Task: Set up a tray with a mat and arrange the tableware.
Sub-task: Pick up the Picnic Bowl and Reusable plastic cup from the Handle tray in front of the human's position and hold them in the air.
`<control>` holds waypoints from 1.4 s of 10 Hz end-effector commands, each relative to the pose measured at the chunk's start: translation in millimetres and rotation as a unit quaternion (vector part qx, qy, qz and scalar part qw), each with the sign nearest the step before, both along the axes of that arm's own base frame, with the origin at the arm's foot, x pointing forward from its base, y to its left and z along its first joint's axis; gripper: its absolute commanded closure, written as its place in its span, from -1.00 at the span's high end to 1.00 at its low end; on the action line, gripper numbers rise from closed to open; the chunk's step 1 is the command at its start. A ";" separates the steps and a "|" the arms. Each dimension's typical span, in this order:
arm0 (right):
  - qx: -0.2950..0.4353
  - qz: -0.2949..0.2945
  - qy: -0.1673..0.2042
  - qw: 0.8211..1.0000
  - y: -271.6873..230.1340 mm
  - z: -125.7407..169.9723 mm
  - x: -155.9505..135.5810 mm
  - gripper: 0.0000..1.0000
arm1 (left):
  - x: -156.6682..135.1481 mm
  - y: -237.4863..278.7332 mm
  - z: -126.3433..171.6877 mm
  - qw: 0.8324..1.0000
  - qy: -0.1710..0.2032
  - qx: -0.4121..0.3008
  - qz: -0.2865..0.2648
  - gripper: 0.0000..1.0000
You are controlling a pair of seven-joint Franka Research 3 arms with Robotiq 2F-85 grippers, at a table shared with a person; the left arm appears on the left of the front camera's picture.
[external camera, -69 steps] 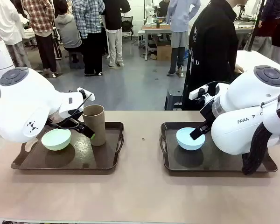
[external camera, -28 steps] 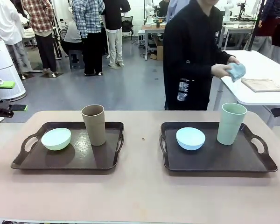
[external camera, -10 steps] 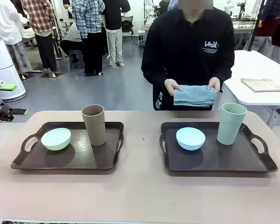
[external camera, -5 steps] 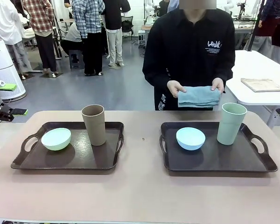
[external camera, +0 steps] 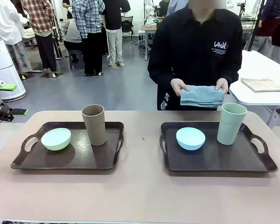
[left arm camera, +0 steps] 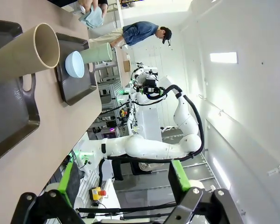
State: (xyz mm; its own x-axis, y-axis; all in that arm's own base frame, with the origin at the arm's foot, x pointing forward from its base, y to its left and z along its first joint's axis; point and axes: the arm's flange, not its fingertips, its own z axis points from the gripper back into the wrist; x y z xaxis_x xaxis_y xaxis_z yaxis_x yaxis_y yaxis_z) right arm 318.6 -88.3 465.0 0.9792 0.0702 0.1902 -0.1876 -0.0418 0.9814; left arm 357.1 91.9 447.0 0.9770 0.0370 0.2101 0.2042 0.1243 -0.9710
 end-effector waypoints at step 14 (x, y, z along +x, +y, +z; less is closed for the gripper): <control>-0.272 0.074 -0.266 0.922 -48.8 84.0 8.4 1.00 | -28.9 -123.0 199.5 0.851 -0.251 0.410 0.212 1.00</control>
State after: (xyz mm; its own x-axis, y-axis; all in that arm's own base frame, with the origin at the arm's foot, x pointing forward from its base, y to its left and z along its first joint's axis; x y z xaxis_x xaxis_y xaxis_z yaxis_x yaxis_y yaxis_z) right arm 317.2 -125.7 558.8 0.7504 0.4229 0.5080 -0.6607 0.5026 0.5576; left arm 312.0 -5.6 648.7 0.6680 0.0032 0.7441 0.4606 0.7837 -0.4168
